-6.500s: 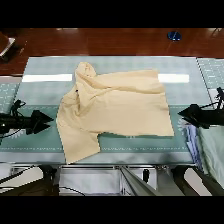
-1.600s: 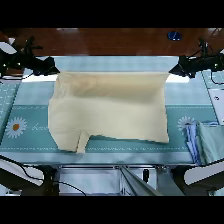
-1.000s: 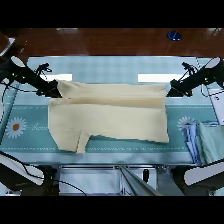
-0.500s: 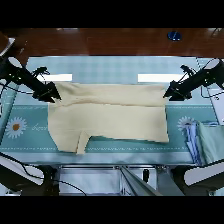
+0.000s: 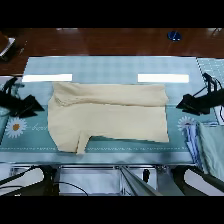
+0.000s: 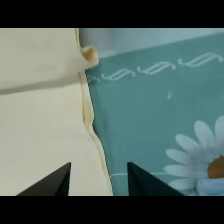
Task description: Fold the shirts.
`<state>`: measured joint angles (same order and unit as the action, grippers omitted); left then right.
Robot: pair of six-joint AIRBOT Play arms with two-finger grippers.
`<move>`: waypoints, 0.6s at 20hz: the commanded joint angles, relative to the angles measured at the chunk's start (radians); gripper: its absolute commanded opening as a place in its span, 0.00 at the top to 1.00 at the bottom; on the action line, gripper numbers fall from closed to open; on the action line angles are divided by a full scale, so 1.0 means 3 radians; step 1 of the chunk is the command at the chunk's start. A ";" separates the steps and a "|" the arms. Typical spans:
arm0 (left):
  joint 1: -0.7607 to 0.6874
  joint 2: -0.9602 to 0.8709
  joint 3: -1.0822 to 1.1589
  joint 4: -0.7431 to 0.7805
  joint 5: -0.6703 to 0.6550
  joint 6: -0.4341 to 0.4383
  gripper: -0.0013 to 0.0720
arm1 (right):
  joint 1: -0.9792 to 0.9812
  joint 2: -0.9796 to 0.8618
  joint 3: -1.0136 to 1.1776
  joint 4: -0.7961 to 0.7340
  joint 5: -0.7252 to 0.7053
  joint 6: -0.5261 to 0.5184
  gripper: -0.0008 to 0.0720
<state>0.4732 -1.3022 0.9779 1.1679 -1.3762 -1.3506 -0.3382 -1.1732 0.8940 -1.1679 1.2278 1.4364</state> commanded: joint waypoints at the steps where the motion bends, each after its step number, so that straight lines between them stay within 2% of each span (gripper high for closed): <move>1: 0.0693 0.0557 -0.1015 -0.0342 0.0286 0.0221 0.30 | -0.0102 0.0956 -0.1002 0.0378 -0.0610 -0.0037 0.42; 4: 0.0847 0.0581 -0.1383 -0.0359 0.0212 0.0168 0.30 | -0.0102 0.1293 -0.1283 0.0735 -0.0617 -0.0148 0.42; 12: 0.0637 0.0576 -0.1712 -0.0318 0.0231 0.0163 0.30 | -0.0102 0.1330 -0.1305 0.0865 -0.0645 -0.0230 0.42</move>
<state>0.6682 -1.1332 0.5026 1.0695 -1.3151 -1.3018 -0.3679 -0.7853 0.5125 -0.9276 1.0466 1.3788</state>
